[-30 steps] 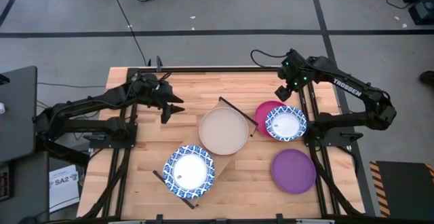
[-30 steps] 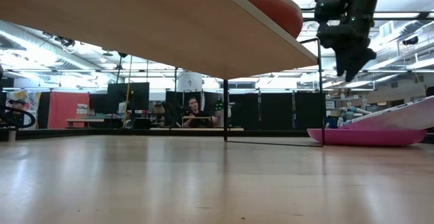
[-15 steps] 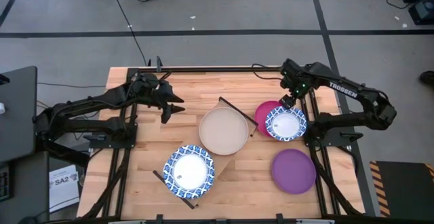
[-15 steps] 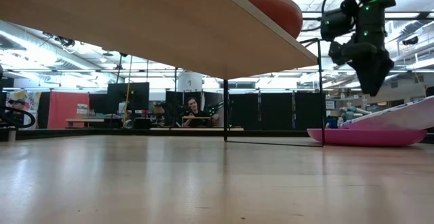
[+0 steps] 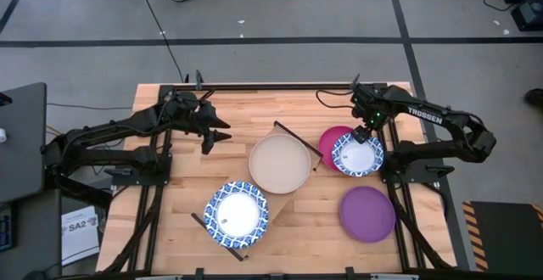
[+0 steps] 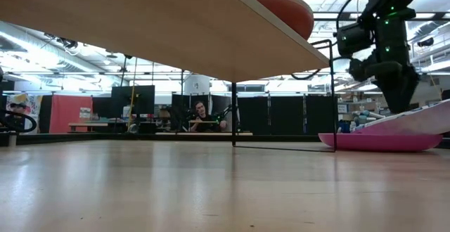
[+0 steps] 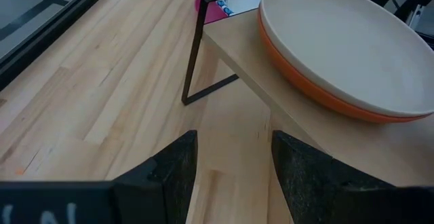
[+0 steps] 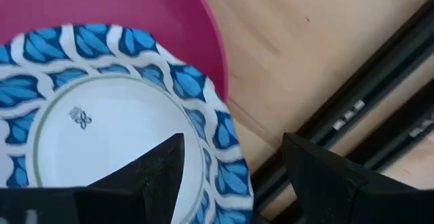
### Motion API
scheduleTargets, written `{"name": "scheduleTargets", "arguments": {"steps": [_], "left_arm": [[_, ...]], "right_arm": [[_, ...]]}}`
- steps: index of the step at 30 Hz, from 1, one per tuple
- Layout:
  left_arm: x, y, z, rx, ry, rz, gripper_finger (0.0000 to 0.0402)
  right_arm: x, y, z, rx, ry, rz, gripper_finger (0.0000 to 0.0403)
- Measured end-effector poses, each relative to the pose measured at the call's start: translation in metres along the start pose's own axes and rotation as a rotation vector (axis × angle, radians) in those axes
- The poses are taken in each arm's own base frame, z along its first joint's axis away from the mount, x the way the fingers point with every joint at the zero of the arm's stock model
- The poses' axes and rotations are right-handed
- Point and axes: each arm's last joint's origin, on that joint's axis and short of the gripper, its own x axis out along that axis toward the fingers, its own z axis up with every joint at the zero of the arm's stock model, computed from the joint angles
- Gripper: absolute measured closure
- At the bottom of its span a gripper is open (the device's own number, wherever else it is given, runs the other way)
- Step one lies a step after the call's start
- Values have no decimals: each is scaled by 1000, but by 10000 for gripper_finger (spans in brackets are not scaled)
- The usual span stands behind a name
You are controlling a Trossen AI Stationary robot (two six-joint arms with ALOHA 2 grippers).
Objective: Place and stack plates onto a shelf
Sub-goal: Stack the white blue patterned plate on top of the white blue patterned plate on the shelf
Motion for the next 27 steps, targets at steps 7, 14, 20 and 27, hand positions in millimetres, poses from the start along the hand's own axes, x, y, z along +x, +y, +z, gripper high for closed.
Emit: {"name": "scheduleTargets", "arguments": {"steps": [7, 14, 20, 27], "left_arm": [[0, 0, 0, 0, 0, -1, 205], [0, 0, 0, 0, 0, -1, 205], [0, 0, 0, 0, 0, -1, 205], [0, 0, 0, 0, 0, -1, 205]], "right_arm": [[4, 0, -2, 18, 9, 0, 149], [4, 0, -1, 18, 9, 1, 149], [6, 0, -2, 25, 13, 1, 149], [14, 1, 3, 24, 67, -7, 149]]}}
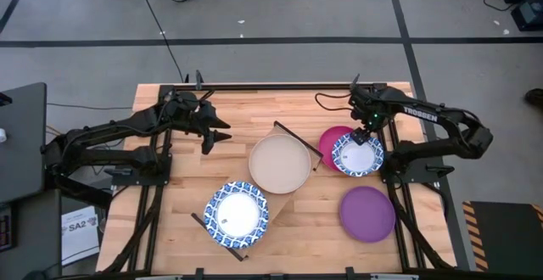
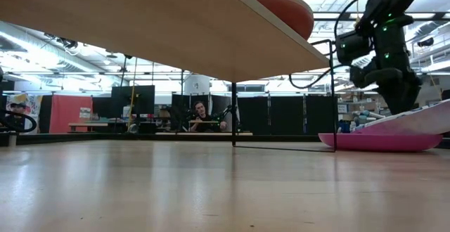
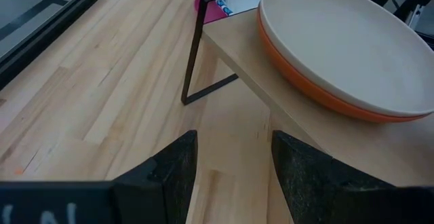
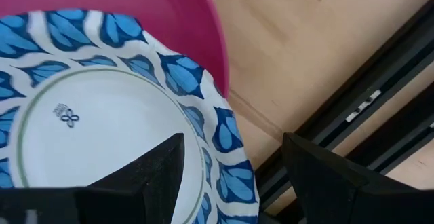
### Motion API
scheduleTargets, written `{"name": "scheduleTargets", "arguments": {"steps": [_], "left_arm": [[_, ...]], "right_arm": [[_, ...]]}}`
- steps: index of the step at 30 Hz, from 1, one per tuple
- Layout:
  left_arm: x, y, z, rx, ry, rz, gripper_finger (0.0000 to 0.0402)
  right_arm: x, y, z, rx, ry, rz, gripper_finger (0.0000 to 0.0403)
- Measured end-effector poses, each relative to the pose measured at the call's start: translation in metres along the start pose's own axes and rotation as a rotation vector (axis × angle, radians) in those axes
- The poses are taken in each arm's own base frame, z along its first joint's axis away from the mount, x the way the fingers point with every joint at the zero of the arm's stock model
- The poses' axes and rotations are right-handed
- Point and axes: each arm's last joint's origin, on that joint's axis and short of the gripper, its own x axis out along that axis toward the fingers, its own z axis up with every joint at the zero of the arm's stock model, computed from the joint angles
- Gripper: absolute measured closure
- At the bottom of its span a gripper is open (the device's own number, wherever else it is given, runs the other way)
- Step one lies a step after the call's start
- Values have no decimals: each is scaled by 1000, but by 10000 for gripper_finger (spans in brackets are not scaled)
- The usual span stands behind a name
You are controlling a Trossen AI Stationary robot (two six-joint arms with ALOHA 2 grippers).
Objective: Place and stack plates onto a shelf
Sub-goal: Stack the white blue patterned plate on top of the white blue patterned plate on the shelf
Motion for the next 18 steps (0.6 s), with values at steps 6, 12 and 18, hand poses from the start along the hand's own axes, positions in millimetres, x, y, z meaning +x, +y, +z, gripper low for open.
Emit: {"name": "scheduleTargets", "arguments": {"steps": [6, 12, 18], "left_arm": [[0, 0, 0, 0, 0, 0, 205], [0, 0, 0, 0, 0, 0, 205], [0, 0, 0, 0, 0, 0, 205]], "right_arm": [[14, 3, 8, -22, 102, 37, 149], [19, 4, 11, -21, 136, 27, 155], [19, 4, 11, -21, 135, 27, 202]]}}
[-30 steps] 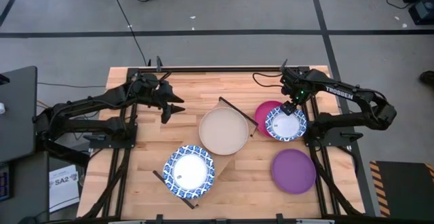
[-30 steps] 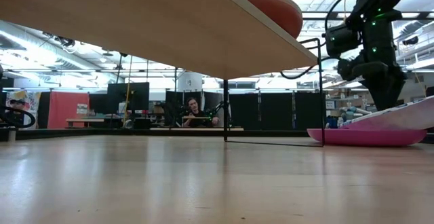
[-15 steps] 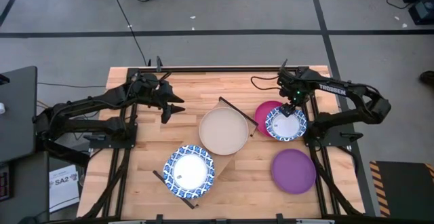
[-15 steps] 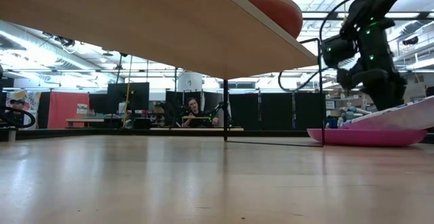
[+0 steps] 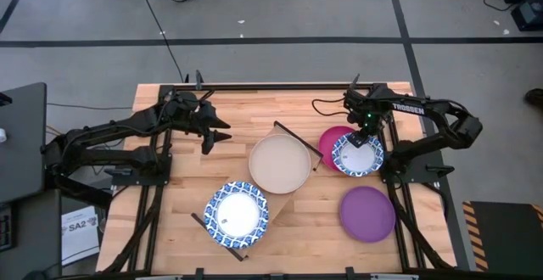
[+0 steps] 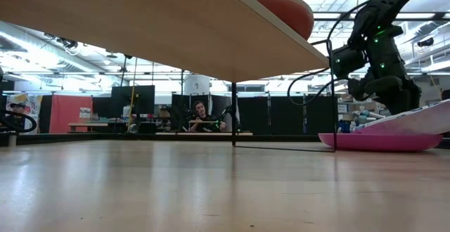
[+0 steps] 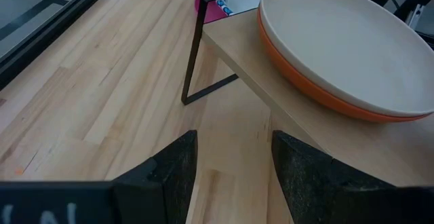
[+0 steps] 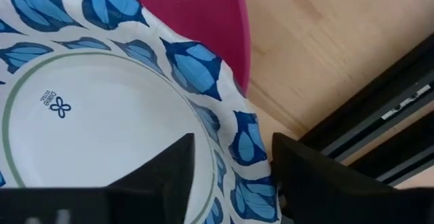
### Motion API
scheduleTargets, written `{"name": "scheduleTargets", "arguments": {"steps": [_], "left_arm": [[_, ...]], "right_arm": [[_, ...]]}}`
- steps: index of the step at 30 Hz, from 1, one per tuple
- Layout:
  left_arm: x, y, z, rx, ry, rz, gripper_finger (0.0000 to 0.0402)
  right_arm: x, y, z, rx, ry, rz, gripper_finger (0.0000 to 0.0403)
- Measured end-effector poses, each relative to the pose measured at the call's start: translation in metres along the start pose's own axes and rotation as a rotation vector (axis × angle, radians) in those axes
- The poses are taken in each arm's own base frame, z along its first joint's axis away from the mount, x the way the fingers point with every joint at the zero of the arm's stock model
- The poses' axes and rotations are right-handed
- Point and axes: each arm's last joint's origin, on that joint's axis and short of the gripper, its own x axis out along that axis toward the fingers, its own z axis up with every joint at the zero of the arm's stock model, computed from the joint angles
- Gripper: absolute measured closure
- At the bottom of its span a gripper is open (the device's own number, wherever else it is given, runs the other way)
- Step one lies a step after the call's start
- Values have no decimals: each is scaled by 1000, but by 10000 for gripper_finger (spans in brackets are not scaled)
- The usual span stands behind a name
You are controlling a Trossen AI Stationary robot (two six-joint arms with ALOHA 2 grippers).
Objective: Place and stack plates onto a shelf
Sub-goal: Stack the white blue patterned plate on top of the white blue patterned plate on the shelf
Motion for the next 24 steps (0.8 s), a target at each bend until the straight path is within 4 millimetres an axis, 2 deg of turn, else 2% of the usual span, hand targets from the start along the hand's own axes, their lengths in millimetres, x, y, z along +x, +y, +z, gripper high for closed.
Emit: {"name": "scheduleTargets", "arguments": {"steps": [13, 18, 24], "left_arm": [[0, 0, 0, 0, 0, 0, 205], [0, 0, 0, 0, 0, 0, 205], [0, 0, 0, 0, 0, 0, 205]], "right_arm": [[-1, 0, 0, 0, -2, 2, 350], [-5, 0, 2, 0, -7, 2, 382], [-15, 1, 5, 0, -26, 1, 391]]}}
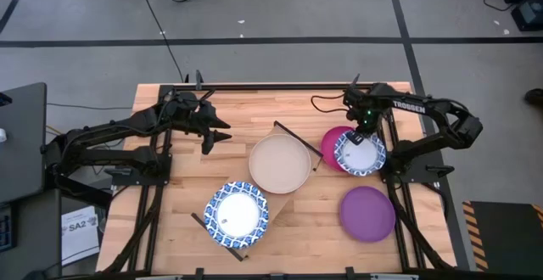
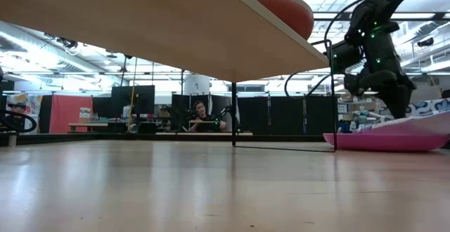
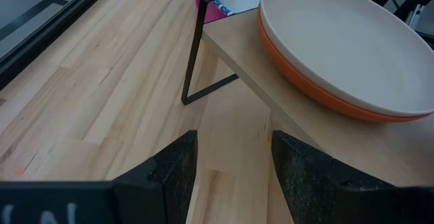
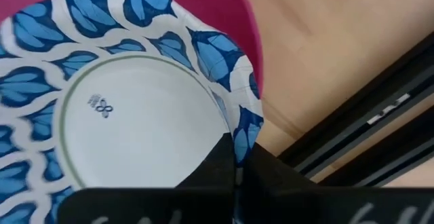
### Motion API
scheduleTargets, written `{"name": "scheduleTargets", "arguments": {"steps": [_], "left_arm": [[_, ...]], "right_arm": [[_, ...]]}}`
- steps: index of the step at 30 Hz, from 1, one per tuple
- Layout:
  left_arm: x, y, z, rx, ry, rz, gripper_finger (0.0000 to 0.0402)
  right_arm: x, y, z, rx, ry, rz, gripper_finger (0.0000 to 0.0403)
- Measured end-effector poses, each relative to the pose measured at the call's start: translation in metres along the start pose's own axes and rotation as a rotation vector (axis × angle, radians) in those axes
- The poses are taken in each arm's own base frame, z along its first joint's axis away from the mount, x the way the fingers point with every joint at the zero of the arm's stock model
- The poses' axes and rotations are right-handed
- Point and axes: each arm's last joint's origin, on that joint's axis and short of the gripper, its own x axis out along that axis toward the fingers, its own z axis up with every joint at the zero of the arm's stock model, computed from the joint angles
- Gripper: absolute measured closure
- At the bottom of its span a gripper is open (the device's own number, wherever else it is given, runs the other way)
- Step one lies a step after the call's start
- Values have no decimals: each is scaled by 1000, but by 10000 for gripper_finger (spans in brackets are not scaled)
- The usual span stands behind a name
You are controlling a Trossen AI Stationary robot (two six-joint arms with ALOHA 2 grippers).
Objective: Place and stack plates onto a shelf
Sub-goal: Stack the white blue patterned plate on top of the white blue patterned plate on the shelf
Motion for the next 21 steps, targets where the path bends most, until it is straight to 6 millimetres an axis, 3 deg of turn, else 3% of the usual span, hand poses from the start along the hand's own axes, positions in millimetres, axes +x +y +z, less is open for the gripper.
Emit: {"name": "scheduleTargets", "arguments": {"steps": [10, 21], "left_arm": [[0, 0, 0, 0, 0, 0, 205], [0, 0, 0, 0, 0, 0, 205]], "right_arm": [[-40, 1, 7, 1, -34, -28, 392], [-102, 0, 11, 8, -162, -109, 393]]}}
